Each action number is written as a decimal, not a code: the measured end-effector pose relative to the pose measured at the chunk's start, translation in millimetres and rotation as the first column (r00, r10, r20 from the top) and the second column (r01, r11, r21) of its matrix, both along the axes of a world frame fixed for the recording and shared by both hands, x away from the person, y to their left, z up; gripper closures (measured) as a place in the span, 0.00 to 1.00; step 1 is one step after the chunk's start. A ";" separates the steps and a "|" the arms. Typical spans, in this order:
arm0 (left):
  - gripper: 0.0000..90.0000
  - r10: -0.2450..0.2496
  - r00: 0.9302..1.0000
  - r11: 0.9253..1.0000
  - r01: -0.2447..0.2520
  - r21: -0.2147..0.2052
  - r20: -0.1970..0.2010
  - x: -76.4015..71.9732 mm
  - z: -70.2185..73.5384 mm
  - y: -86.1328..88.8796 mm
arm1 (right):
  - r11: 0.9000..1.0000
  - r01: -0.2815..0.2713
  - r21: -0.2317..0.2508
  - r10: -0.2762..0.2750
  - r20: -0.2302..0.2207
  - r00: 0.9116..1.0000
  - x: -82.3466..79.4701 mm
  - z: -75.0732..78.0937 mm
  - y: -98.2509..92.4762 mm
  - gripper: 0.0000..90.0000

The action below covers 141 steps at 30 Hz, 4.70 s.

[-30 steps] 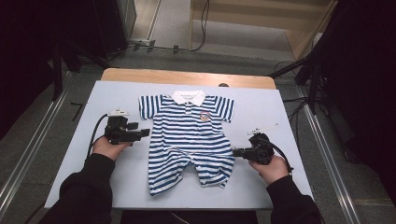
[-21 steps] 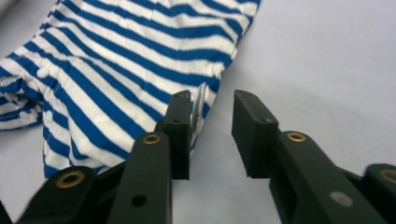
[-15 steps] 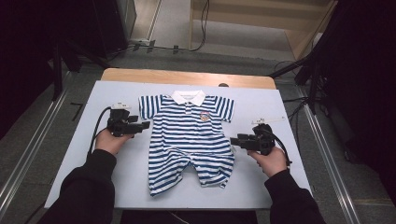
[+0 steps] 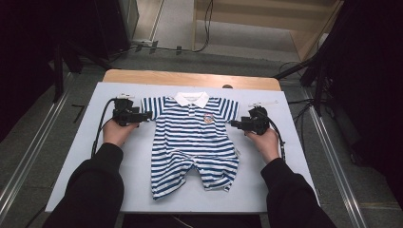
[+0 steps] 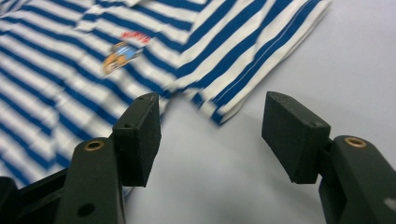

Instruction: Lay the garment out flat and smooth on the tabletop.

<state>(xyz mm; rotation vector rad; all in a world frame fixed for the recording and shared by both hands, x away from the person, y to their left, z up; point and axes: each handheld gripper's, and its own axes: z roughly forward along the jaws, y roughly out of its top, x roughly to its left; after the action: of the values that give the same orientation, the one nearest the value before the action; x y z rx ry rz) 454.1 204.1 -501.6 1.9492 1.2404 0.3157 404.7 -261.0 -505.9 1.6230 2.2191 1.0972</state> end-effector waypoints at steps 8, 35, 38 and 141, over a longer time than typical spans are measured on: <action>0.55 0.008 1.000 0.999 -0.009 0.037 0.025 1.5 -5.6 -9.8 | 0.995 0.094 0.037 -0.094 0.009 0.996 39.6 -12.7 6.0 0.51; 0.76 0.076 0.996 0.994 -0.072 -0.078 0.046 36.2 43.0 -11.1 | 0.984 0.177 0.020 -0.178 0.061 0.982 73.2 44.8 10.2 0.72; 0.65 0.055 0.998 0.997 -0.054 -0.058 0.015 34.3 35.5 -10.8 | 0.988 0.154 0.013 -0.154 0.012 0.988 71.6 39.8 10.5 0.63; 0.30 -0.353 0.936 0.933 0.351 -0.077 -0.012 -187.2 19.1 12.6 | 0.962 -0.266 0.056 0.263 0.055 0.963 -169.9 7.5 -4.9 0.30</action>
<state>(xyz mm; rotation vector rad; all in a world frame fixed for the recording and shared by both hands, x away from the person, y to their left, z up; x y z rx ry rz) 266.9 216.7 -482.5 2.0693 0.8796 0.0602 234.7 -265.8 -498.4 1.3334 2.4451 1.2681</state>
